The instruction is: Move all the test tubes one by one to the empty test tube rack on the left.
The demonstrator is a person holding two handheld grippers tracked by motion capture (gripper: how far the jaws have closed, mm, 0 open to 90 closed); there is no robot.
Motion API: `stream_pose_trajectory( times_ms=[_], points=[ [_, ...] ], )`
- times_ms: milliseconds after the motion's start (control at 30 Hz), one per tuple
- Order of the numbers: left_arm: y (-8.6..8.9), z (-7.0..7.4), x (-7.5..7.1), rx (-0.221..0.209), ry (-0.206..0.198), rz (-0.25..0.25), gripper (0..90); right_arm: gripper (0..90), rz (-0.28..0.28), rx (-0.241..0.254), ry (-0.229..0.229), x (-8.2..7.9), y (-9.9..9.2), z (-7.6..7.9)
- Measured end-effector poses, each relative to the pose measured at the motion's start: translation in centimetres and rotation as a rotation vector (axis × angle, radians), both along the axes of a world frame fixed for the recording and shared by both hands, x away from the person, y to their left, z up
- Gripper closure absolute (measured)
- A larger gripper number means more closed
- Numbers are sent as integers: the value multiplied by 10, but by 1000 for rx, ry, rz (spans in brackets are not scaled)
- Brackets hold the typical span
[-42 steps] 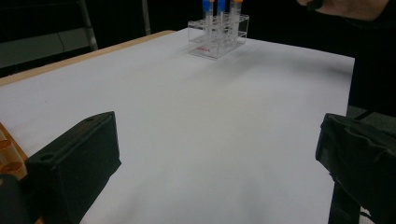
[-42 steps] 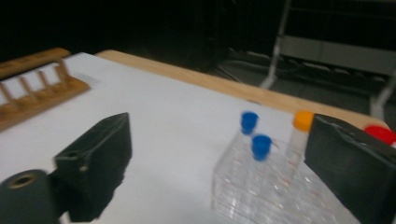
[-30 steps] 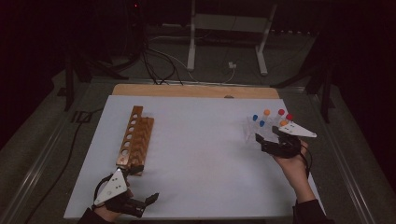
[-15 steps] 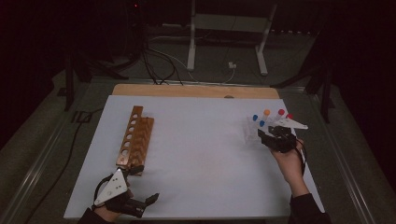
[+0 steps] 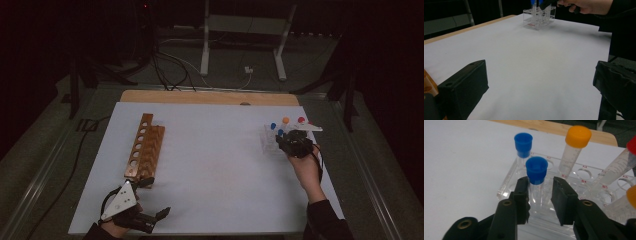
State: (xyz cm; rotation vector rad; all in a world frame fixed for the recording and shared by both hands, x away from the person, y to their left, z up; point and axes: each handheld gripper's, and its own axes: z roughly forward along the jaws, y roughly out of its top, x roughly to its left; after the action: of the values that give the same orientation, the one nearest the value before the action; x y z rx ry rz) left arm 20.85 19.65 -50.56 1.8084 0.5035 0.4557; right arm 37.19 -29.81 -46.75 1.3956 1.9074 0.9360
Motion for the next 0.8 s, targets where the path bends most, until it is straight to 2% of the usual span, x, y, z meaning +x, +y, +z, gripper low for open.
stream_pose_trajectory(
  times_ms=[267,467,567,800],
  points=[
    [0,0,0,4,0,0,5,750,-17,-9,20,3,3,-2],
    [0,0,0,3,0,0,5,768,-16,-7,25,4,4,-1],
    [0,0,0,3,-1,0,5,770,-14,-10,14,3,4,0],
    [0,0,1,11,15,-9,5,770,-5,12,-38,-6,1,16]
  ],
)
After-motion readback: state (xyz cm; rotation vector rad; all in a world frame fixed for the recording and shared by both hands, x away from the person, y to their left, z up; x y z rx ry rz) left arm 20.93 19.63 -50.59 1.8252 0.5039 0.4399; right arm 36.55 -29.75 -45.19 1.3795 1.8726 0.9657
